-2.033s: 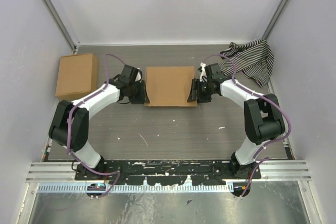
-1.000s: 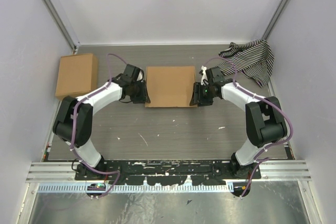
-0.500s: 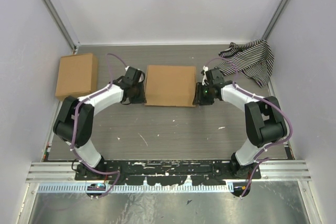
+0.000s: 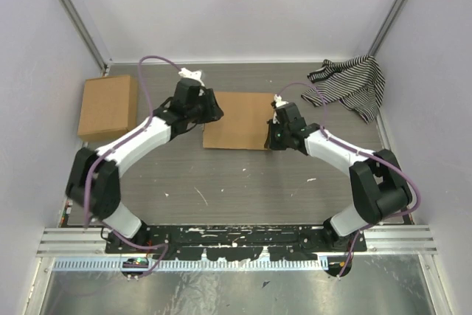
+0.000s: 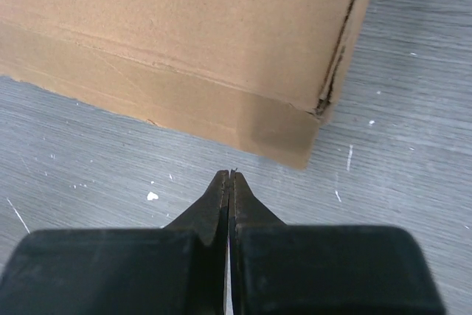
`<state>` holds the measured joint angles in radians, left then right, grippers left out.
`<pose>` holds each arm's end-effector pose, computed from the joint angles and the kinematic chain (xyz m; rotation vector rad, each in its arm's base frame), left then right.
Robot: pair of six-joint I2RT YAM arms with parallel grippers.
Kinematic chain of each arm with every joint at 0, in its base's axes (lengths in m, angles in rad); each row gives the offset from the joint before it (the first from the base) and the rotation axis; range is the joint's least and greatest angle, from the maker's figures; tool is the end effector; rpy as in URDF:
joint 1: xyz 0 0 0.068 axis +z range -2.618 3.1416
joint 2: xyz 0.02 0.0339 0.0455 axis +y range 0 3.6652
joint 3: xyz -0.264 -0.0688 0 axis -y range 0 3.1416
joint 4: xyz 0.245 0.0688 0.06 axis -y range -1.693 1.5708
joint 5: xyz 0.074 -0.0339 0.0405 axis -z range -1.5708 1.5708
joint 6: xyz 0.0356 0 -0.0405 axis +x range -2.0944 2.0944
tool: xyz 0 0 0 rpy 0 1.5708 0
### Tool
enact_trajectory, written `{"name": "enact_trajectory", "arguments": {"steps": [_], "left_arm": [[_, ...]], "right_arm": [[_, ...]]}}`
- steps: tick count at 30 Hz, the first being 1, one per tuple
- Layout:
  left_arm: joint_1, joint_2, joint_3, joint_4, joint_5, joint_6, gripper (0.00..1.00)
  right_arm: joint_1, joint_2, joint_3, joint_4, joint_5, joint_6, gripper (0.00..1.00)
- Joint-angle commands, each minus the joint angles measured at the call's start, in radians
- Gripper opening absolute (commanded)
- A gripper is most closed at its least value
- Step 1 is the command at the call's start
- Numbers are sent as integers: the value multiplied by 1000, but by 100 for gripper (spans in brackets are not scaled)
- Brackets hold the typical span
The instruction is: Fold the paper box
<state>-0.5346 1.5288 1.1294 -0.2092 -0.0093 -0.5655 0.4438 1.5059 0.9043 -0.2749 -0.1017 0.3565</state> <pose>0.2995 -0.1770 0.2746 -0.0402 2.2457 -0.6040 0.2774 0.1359 0.2037 -0.1551 2.4956 0.4695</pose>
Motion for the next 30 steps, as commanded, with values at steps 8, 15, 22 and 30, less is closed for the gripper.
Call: {"name": "enact_trajectory", "arguments": {"steps": [8, 15, 22, 30], "left_arm": [[-26, 379, 260, 96, 88, -27, 53], [-38, 495, 376, -54, 159, -12, 51], [-39, 535, 364, -82, 237, 9, 47], [-41, 600, 401, -141, 293, 45, 44]], "right_arm": [[44, 103, -44, 341, 91, 115, 1], [45, 221, 0, 456, 144, 145, 1], [70, 284, -93, 771, 199, 195, 3], [170, 310, -75, 859, 111, 150, 1]]}}
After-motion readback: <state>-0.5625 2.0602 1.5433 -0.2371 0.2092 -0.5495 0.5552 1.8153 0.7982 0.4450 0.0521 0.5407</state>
